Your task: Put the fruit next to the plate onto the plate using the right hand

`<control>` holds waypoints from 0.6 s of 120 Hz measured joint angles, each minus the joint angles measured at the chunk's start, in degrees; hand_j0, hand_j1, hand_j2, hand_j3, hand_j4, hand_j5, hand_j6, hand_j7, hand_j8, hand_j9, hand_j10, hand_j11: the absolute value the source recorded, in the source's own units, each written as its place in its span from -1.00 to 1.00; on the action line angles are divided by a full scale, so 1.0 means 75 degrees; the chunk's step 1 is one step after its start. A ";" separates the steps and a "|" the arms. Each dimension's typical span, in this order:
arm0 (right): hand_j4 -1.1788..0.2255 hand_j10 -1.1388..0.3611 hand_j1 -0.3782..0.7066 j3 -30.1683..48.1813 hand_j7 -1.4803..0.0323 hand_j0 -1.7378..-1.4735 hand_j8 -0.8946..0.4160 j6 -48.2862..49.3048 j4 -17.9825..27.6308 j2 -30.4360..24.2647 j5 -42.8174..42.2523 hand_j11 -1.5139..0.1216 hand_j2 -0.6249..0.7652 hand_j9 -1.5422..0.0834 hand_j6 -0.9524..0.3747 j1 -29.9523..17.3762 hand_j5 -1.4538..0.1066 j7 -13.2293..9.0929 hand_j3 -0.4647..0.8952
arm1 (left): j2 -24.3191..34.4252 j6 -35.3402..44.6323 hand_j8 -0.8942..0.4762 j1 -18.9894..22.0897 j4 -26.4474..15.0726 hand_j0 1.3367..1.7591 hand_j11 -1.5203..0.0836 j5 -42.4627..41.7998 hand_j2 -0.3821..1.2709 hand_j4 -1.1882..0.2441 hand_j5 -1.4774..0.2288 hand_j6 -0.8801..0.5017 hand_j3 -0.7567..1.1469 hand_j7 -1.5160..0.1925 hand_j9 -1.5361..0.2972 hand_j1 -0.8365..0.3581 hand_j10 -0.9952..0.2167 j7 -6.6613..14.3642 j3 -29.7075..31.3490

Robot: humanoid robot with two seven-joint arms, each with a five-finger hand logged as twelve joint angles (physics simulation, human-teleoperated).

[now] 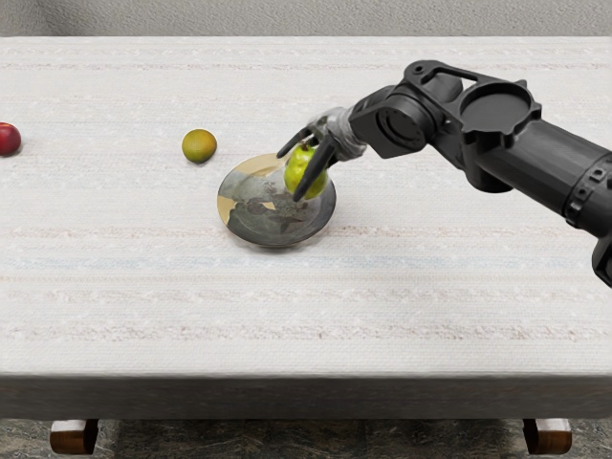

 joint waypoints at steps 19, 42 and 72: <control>0.41 0.36 -0.65 -0.0005 0.60 -0.38 0.24 -0.0091 -0.0013 0.0000 0.0064 0.50 -0.06 0.55 0.22 -0.0004 0.51 0.0009 -0.32 | 0.0000 0.0000 0.30 0.0000 0.0000 0.52 0.89 0.0000 -0.54 0.66 0.73 0.27 -0.20 0.77 0.67 0.98 0.64 0.0000 -0.0001; 0.56 0.44 -0.80 0.0685 0.79 -0.39 0.30 0.0831 0.0385 0.0000 0.0142 0.69 -0.09 0.74 0.33 -0.0025 0.70 -0.0027 -0.32 | 0.0000 0.0000 0.30 0.0000 0.0000 0.52 0.89 0.0000 -0.54 0.66 0.73 0.27 -0.20 0.77 0.67 0.98 0.64 0.0000 -0.0001; 0.62 0.47 -0.87 0.3676 0.88 -0.39 0.32 0.2859 0.3821 -0.4023 0.0613 0.78 -0.10 0.83 0.38 -0.2475 0.79 -0.0037 -0.32 | 0.0000 -0.0047 0.30 -0.0129 -0.0010 0.52 0.89 -0.0008 -0.54 0.66 0.73 0.27 -0.20 0.77 0.67 0.98 0.64 0.0000 0.0000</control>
